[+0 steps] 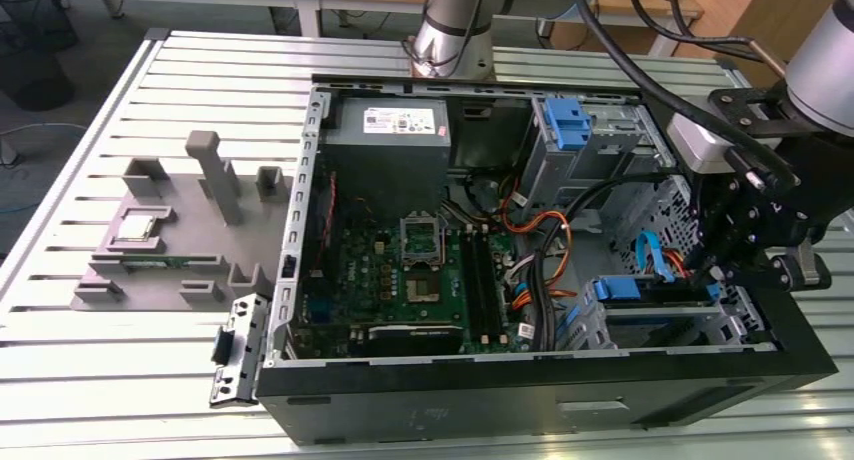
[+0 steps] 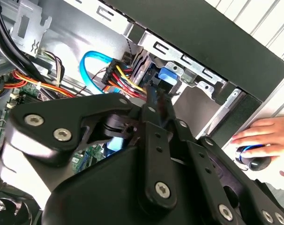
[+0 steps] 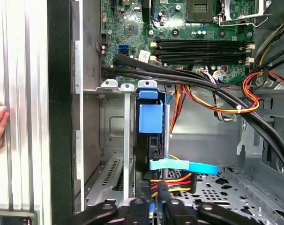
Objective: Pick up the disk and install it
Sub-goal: 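Insert the second disk wire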
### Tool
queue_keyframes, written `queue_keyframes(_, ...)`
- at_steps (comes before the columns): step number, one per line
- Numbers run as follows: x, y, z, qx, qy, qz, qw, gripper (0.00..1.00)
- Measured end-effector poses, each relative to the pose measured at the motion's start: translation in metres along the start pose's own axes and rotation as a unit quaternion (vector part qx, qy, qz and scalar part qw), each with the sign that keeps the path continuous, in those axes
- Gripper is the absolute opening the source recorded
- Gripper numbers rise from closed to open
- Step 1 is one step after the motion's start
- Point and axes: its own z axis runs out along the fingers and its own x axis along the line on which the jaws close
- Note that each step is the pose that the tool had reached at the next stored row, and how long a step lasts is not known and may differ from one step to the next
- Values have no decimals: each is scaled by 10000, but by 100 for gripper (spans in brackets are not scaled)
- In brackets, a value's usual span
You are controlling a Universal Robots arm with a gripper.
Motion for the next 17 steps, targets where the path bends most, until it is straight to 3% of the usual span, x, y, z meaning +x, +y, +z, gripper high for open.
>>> queue_keyframes(1, 0, 0, 0, 0, 0, 0, 10000, 17)
queue_keyframes(2, 0, 0, -1, 0, 0, 0, 10000, 23)
queue_keyframes(7, -10, 0, -3, 0, 1, 0, 10000, 23)
queue_keyframes(17, -9, -8, -90, 0, -1, 0, 10000, 23)
